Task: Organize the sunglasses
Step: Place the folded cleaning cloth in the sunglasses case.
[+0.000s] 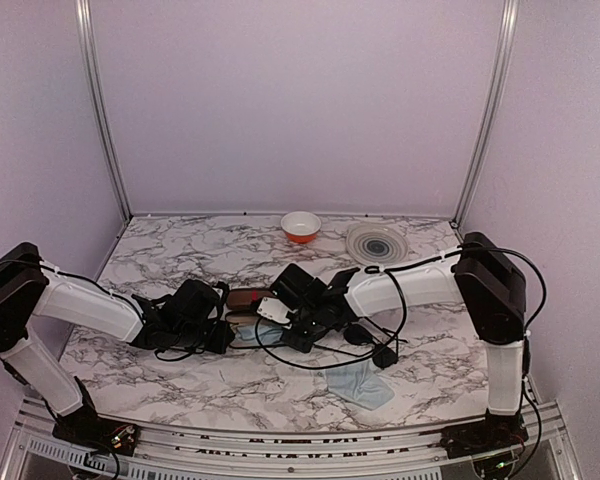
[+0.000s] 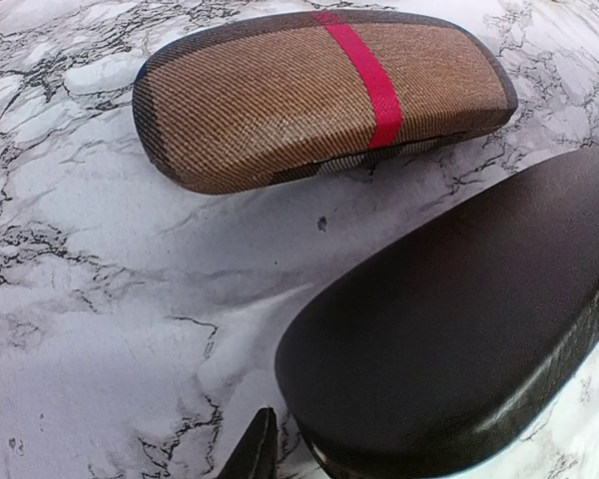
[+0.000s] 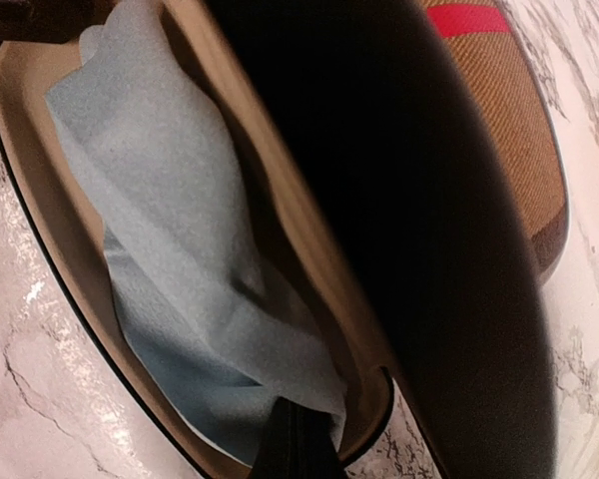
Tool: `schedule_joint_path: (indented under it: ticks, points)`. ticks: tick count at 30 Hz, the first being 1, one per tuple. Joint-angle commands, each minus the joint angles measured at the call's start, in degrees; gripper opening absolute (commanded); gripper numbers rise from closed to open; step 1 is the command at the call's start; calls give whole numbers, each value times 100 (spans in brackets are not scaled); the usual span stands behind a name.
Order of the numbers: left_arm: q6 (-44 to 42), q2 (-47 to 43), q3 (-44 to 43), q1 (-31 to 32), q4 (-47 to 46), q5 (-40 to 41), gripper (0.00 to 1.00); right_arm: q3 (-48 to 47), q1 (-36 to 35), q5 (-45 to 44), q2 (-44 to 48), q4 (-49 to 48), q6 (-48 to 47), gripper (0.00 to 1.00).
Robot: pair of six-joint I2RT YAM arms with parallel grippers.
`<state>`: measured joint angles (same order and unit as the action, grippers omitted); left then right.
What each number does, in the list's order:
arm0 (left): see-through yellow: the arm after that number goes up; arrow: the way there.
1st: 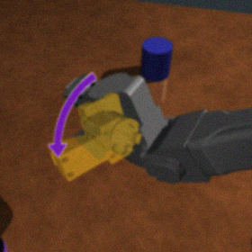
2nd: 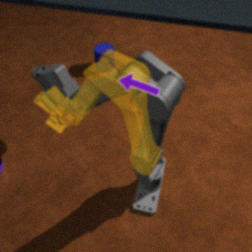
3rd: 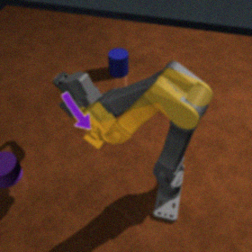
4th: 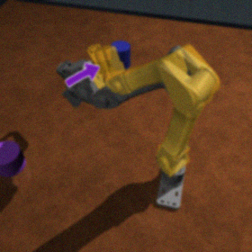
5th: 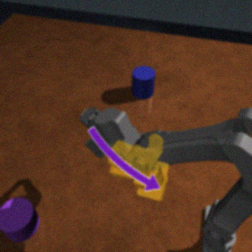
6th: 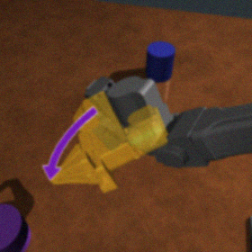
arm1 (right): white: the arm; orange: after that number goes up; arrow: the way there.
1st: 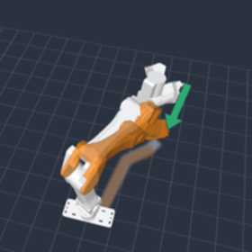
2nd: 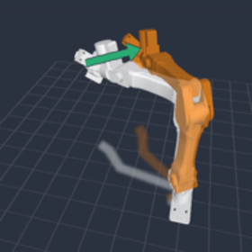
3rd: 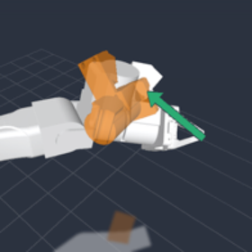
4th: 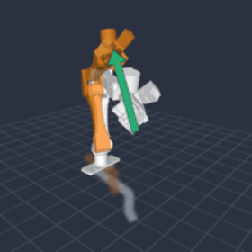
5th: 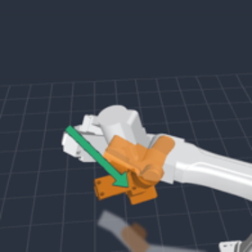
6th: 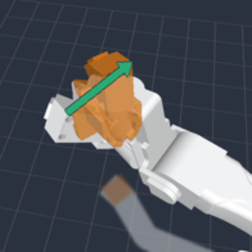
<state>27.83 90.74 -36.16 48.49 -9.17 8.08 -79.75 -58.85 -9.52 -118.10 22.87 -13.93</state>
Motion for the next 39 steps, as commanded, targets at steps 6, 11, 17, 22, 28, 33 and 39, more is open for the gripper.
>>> schedule_joint_path:
  ticks: [6, 11, 17, 22, 28, 33, 39]
  points:
    - [-95, 127, -66, 46, 281, 98, 23, -71, -83, -549, 90, 720, 97, 0]
    - [-103, 106, -108, 55, 343, 80, 23, -40, -91, -512, 86, 598, 71, 8]
    - [-114, 30, -179, 64, 434, 63, 23, -100, -135, -107, 197, 537, 72, 14]
    - [-103, -69, -266, 64, 570, 28, 23, -142, -135, 53, 344, 611, 118, 17]
    - [-62, -254, -295, 64, 691, 49, 23, -168, -136, 89, 369, 793, 224, 22]
    - [-36, -396, -312, 69, 739, 34, 23, -159, -127, 57, 489, 715, 378, 30]
    - [-45, -610, -313, 65, 842, 37, 24, -157, -127, 123, 745, 675, 491, 32]
